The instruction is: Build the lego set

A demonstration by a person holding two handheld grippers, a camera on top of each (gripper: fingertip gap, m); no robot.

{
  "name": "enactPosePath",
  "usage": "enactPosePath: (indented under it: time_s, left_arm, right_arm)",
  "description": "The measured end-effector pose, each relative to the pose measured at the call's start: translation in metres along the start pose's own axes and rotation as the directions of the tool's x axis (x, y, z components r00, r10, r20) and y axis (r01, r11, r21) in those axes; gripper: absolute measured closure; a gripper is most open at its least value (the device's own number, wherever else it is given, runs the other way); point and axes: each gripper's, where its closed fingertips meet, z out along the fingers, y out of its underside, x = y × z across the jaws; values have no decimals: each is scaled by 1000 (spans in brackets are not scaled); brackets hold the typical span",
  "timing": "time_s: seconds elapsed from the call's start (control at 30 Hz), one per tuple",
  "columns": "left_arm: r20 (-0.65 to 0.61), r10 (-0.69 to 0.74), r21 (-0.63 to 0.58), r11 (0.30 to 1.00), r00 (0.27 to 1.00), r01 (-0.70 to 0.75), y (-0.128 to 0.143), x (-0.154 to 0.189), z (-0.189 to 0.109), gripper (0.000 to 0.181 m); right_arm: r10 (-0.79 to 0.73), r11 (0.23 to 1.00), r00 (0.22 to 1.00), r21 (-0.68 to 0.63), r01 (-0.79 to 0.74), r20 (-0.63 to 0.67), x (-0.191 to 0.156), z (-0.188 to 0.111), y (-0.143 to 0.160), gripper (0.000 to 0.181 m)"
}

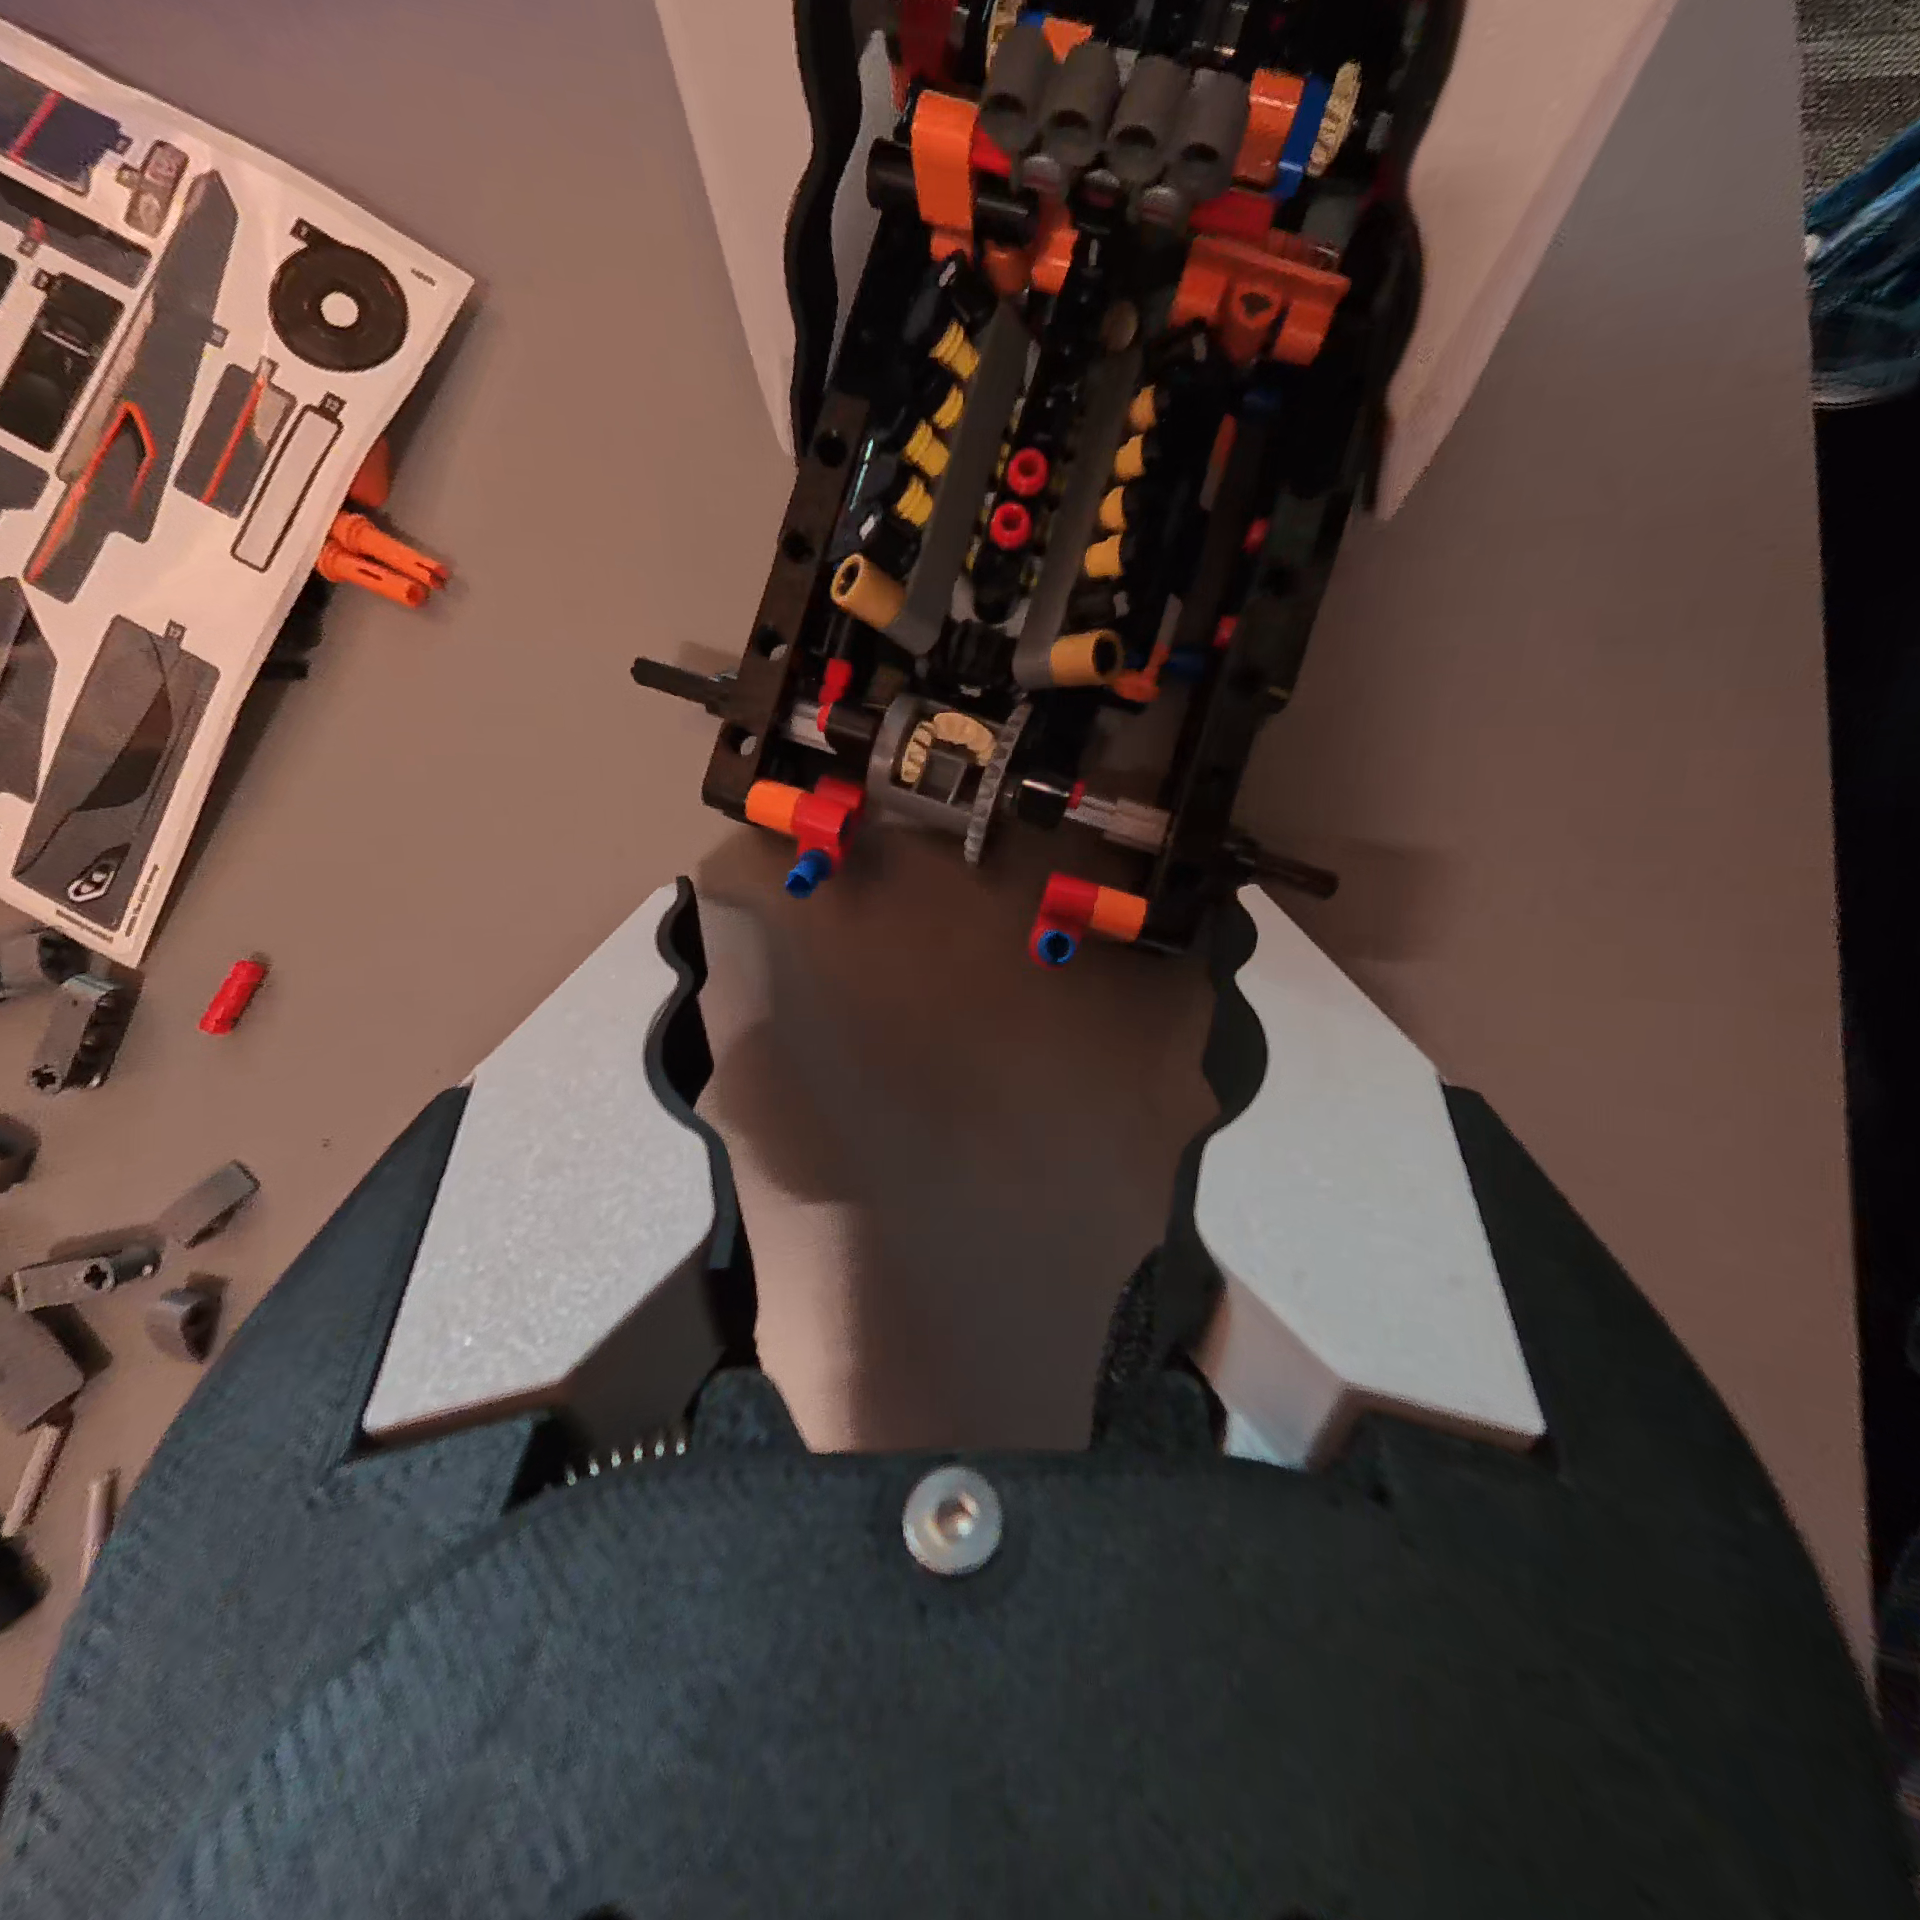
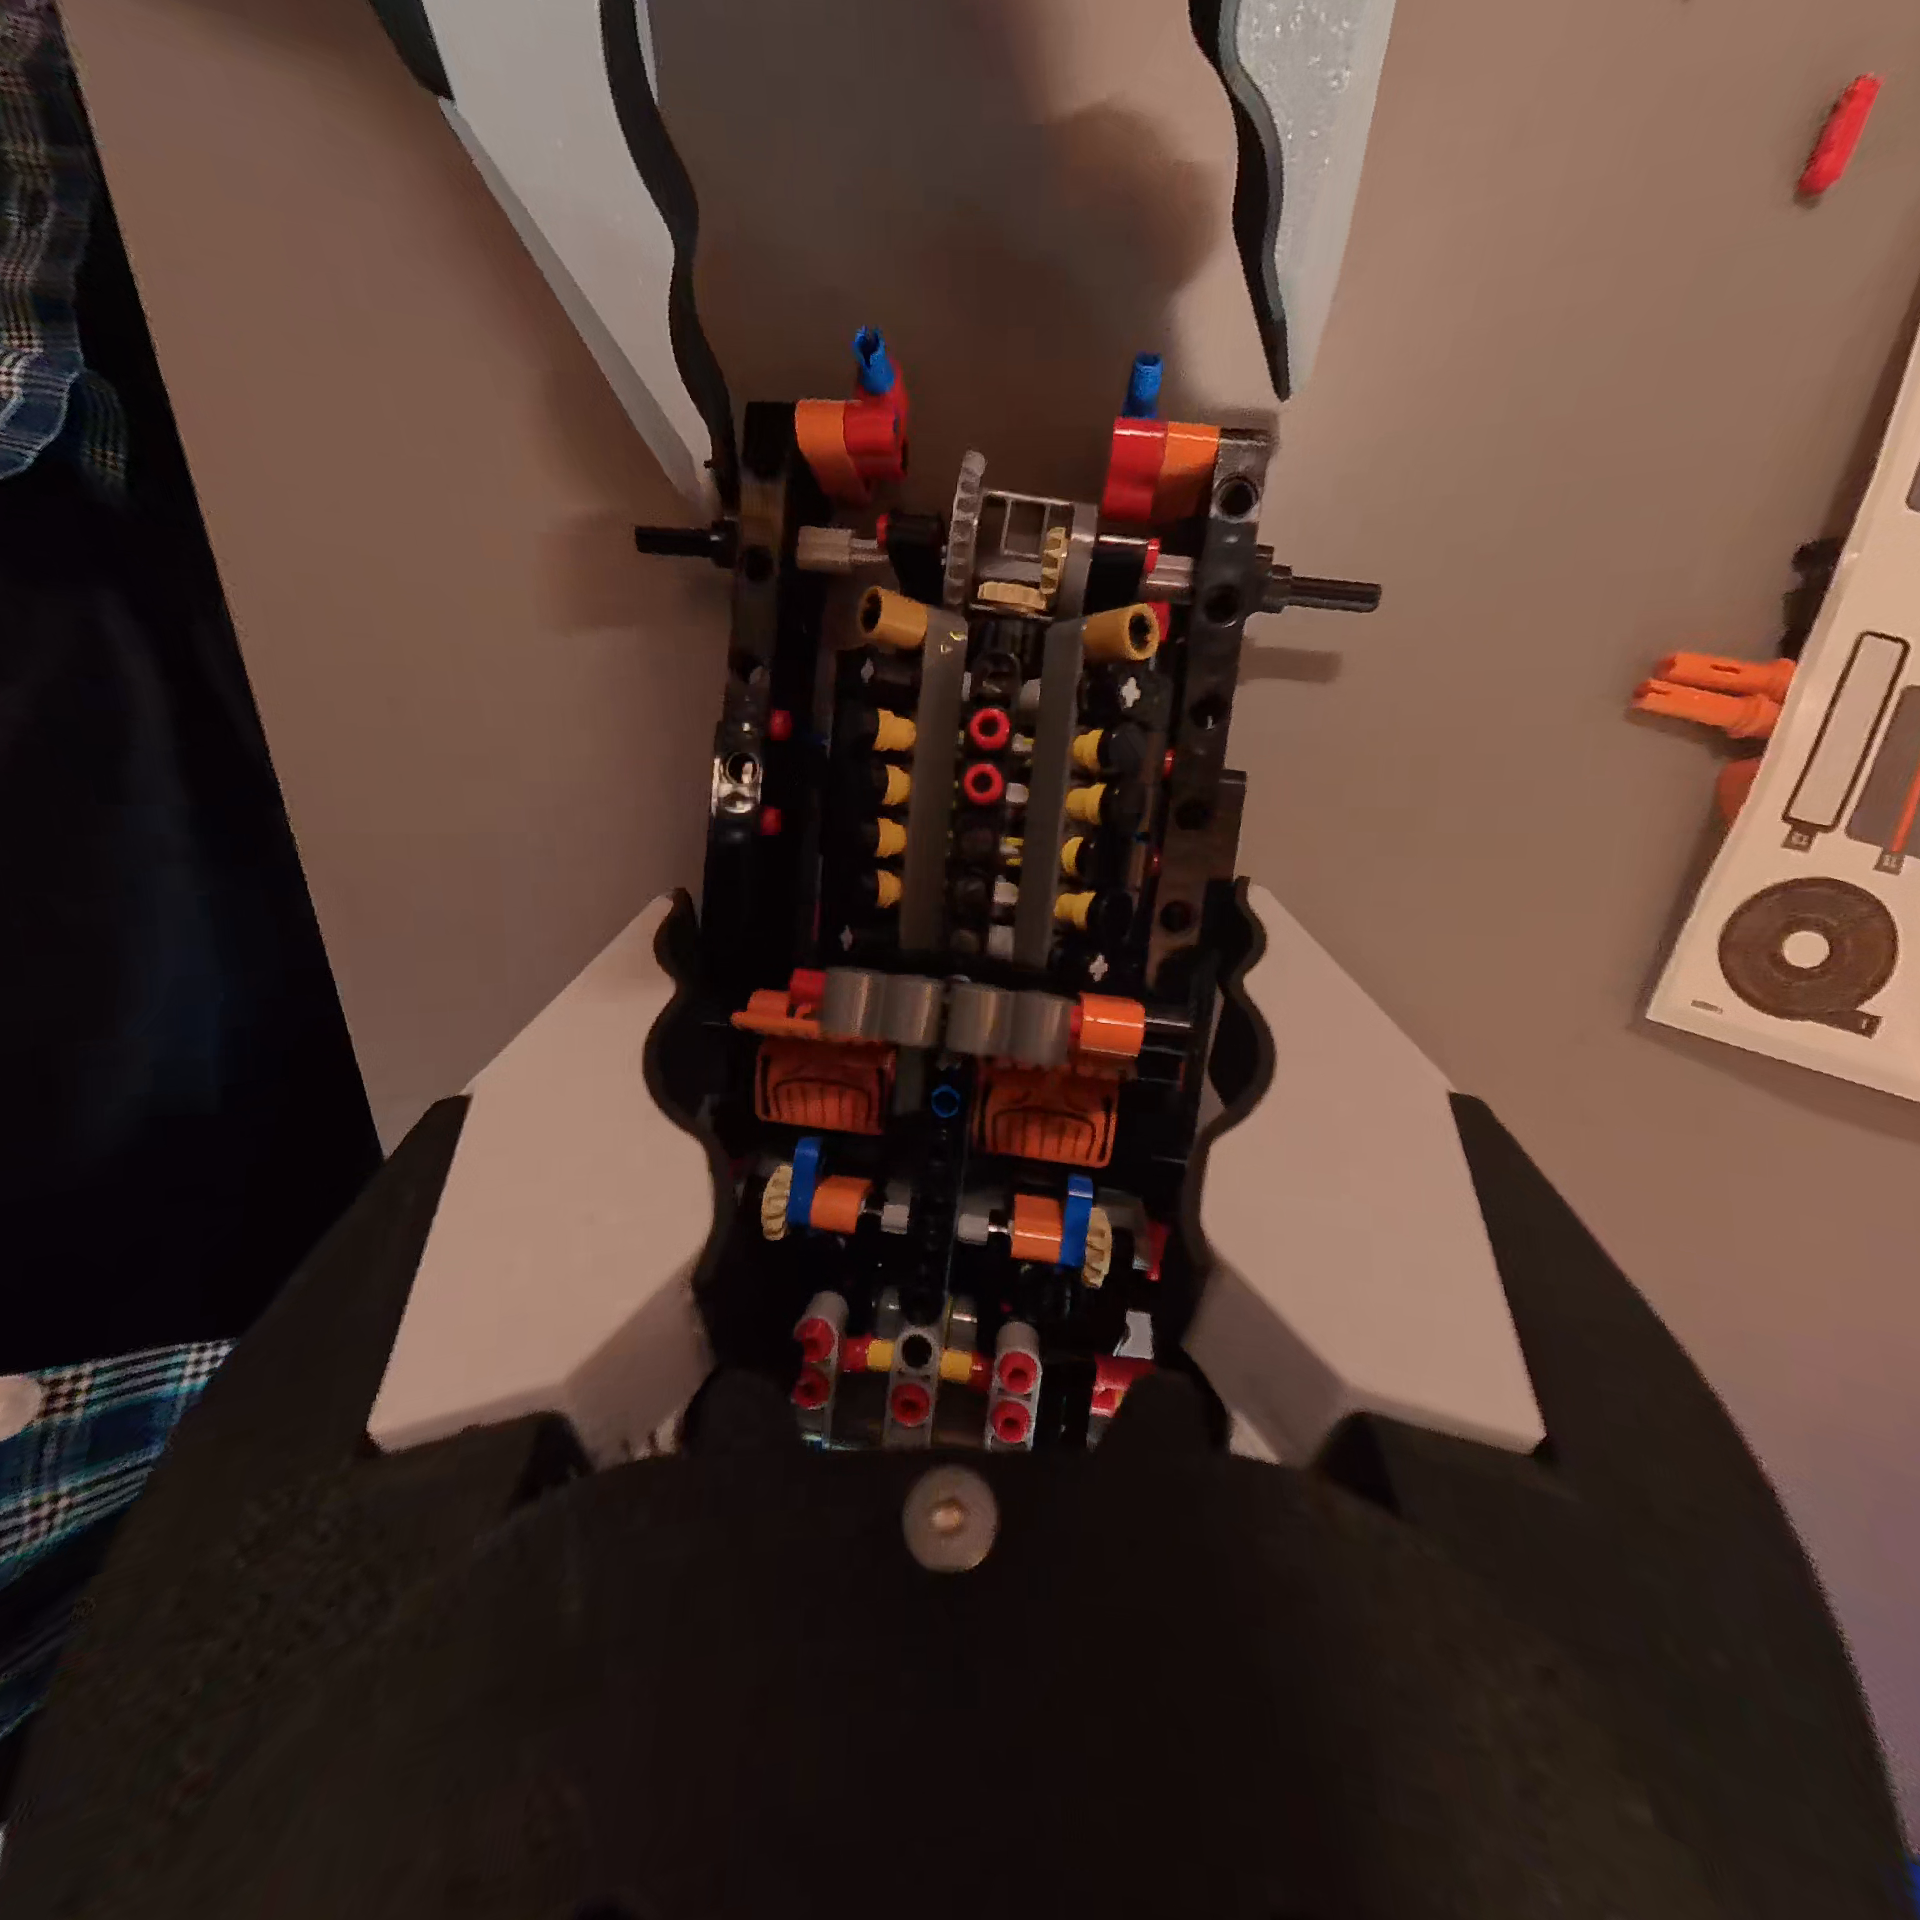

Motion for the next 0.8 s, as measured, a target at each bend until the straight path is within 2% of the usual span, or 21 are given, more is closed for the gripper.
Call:
enactPosePath:
  time_s: [0.13, 0.4, 0.57, 0.8]
  left_arm:
    - [28, -7, -1, 1000, 1000, 7, 5, 3, -5, 80]
    - [-39, -23, 36, 999, 999, 24, 2, 23, 1, 72]
    - [-52, 3, 53, 999, 999, 0, 0, 36, 0, 87]
    - [-52, -26, 76, 997, 998, 30, -1, 39, 0, 90]
  right_arm:
    - [-21, 1000, 1000, 8, 21, 12, -8, 1, -1, 85]
    - [-84, 996, 995, 25, 83, 48, -24, 2, -2, 86]
    - [-119, 993, 989, 36, 116, 84, -28, 2, -2, 87]
    - [-128, 992, 984, 35, 125, 126, -28, 1, -2, 87]
